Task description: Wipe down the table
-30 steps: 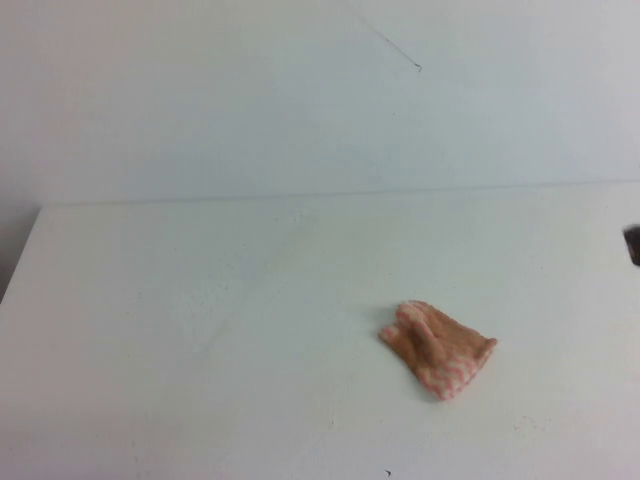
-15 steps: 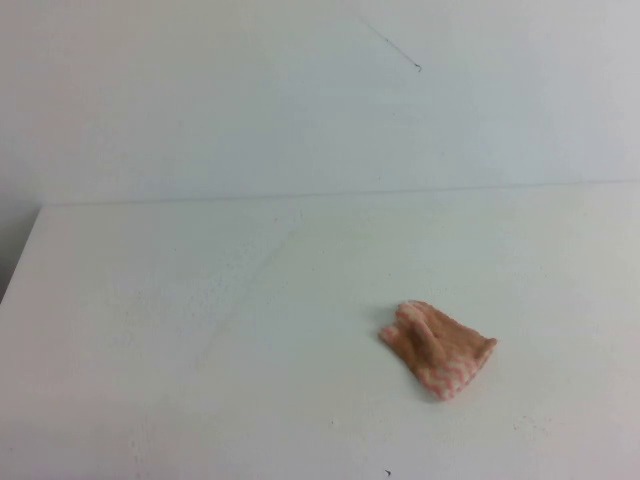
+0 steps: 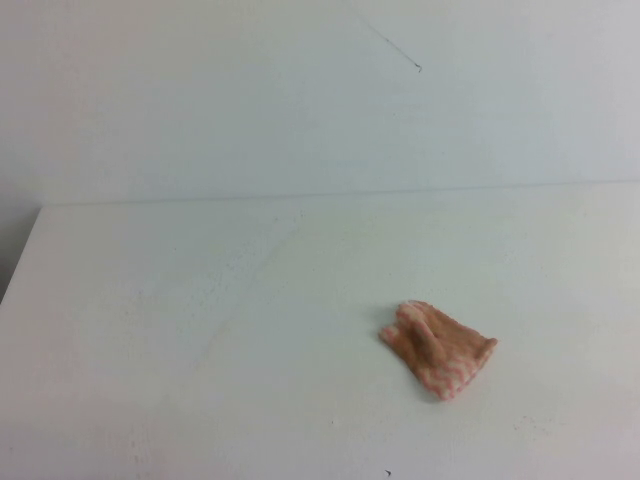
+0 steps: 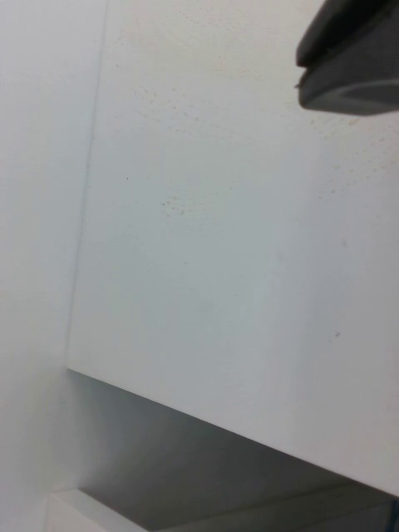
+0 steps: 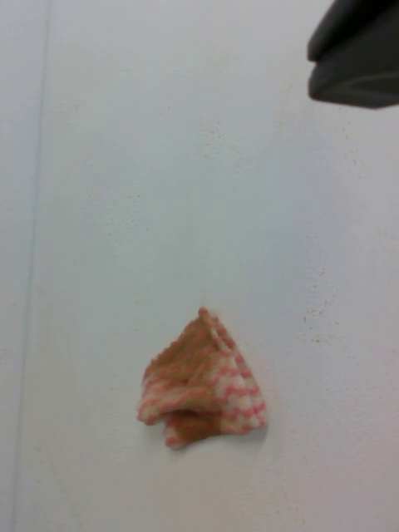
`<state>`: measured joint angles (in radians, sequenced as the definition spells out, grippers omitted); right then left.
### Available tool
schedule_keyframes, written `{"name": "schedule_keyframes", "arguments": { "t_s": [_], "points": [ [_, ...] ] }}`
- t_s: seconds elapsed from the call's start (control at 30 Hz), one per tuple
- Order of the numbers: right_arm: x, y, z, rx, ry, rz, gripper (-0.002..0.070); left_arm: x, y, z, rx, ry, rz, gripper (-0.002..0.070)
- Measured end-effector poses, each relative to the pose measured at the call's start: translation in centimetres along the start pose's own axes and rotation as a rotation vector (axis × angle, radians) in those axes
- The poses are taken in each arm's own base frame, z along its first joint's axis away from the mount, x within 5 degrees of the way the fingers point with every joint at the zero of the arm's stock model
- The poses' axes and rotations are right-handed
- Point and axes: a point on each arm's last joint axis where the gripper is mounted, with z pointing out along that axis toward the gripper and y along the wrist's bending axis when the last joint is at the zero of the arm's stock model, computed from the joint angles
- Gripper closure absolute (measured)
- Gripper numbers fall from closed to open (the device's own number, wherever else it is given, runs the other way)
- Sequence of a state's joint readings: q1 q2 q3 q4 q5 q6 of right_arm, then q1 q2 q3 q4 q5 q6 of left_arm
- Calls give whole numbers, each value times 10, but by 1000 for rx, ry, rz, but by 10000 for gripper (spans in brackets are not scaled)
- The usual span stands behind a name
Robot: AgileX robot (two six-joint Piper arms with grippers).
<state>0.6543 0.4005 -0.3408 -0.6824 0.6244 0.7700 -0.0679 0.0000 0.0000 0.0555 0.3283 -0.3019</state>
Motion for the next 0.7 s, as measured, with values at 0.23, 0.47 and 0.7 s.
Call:
{"name": "schedule_keyframes", "arguments": {
  "t_s": [0.23, 0.47, 0.7],
  "points": [
    [0, 0, 0, -1, -1, 2, 680, 0, 0, 0, 0, 0, 0, 676],
    [24, -2, 7, 14, 50, -27, 680, 0, 0, 0, 0, 0, 0, 676],
    [34, -15, -4, 102, -58, 95, 680, 0, 0, 0, 0, 0, 0, 676]
  ]
}}
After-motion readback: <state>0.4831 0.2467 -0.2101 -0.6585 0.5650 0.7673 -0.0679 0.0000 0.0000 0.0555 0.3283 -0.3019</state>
